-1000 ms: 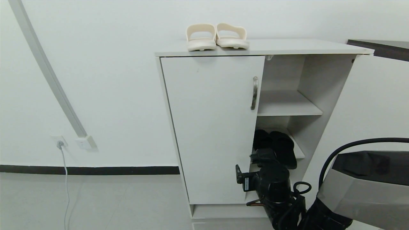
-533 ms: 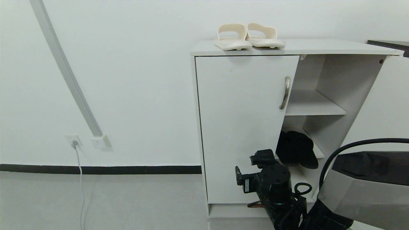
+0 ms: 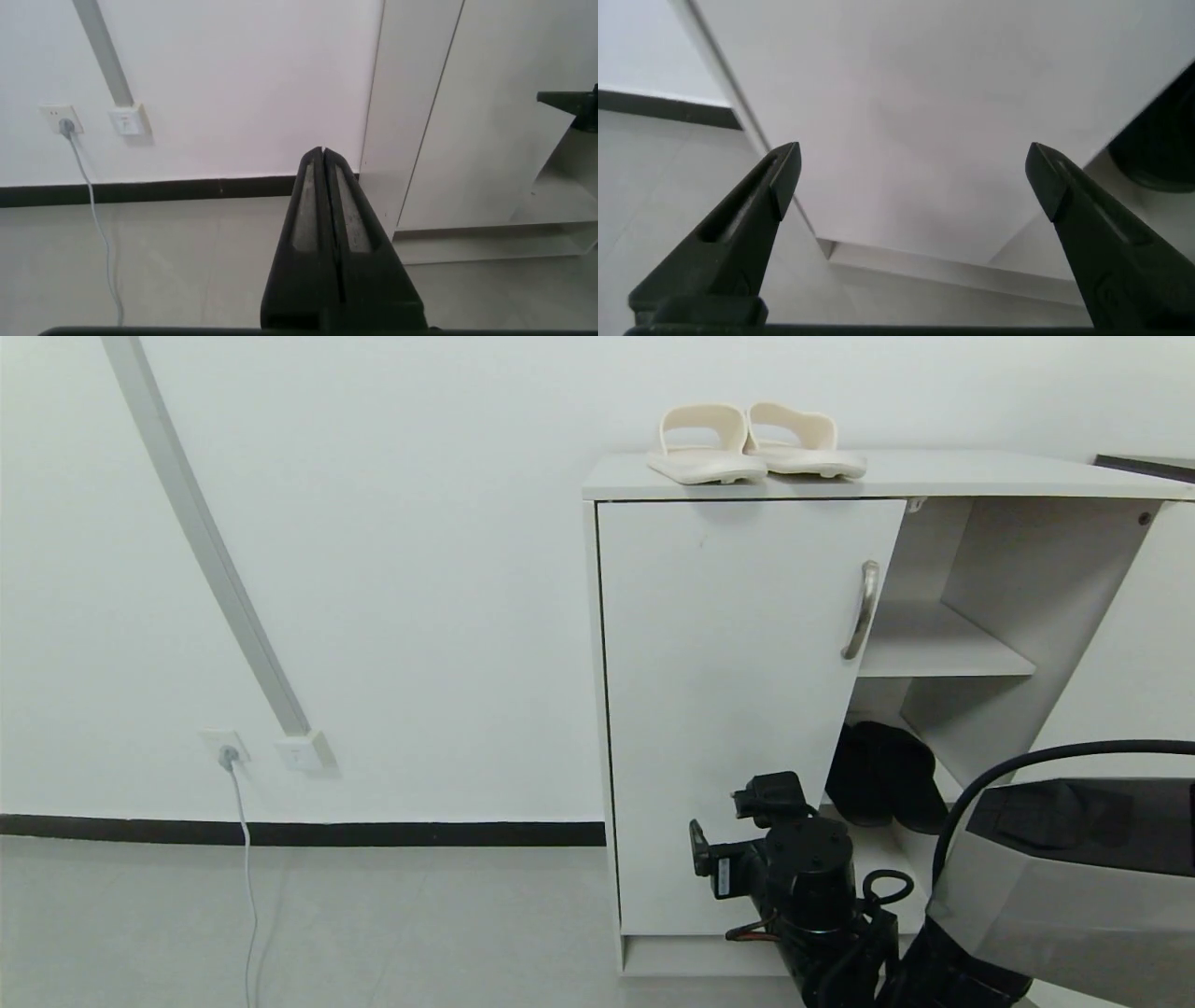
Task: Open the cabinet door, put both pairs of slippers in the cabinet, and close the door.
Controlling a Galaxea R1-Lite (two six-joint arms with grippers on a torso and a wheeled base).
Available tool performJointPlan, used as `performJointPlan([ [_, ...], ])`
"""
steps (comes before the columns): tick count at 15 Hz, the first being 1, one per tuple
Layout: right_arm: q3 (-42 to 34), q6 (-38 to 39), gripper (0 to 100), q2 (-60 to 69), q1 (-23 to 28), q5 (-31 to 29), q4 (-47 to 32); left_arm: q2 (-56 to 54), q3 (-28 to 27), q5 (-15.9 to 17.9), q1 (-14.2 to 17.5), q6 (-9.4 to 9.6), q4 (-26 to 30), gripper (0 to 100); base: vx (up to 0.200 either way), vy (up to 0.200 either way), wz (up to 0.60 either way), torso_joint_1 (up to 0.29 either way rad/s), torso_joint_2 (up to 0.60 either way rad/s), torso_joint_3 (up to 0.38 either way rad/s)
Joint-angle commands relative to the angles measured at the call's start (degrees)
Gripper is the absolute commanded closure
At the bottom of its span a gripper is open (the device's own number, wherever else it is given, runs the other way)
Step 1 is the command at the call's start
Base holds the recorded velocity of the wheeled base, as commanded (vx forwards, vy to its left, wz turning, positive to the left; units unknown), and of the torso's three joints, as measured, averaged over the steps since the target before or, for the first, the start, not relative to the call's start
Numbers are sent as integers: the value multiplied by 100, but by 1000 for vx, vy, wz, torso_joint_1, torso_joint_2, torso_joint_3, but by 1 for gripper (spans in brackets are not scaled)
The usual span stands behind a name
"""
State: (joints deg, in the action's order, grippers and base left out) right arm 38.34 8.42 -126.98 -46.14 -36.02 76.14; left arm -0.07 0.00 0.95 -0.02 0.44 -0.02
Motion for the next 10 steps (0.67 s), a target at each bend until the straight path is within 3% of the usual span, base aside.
performJointPlan([
  [1,-2,-7,0,-38,0,-1,23,7,0,2,2,0,2,100,0,0,0,0,0,0],
  [5,-37,-7,0,-73,-9,8,76,7,0,2,2,0,-6,100,0,0,0,1,-37,-40],
  [7,-46,-51,0,-46,0,8,120,7,0,2,2,0,-6,100,0,0,0,12,-173,-305],
  [10,-81,-166,0,-73,-9,8,243,7,0,2,2,0,-6,100,0,0,0,37,-478,-360],
])
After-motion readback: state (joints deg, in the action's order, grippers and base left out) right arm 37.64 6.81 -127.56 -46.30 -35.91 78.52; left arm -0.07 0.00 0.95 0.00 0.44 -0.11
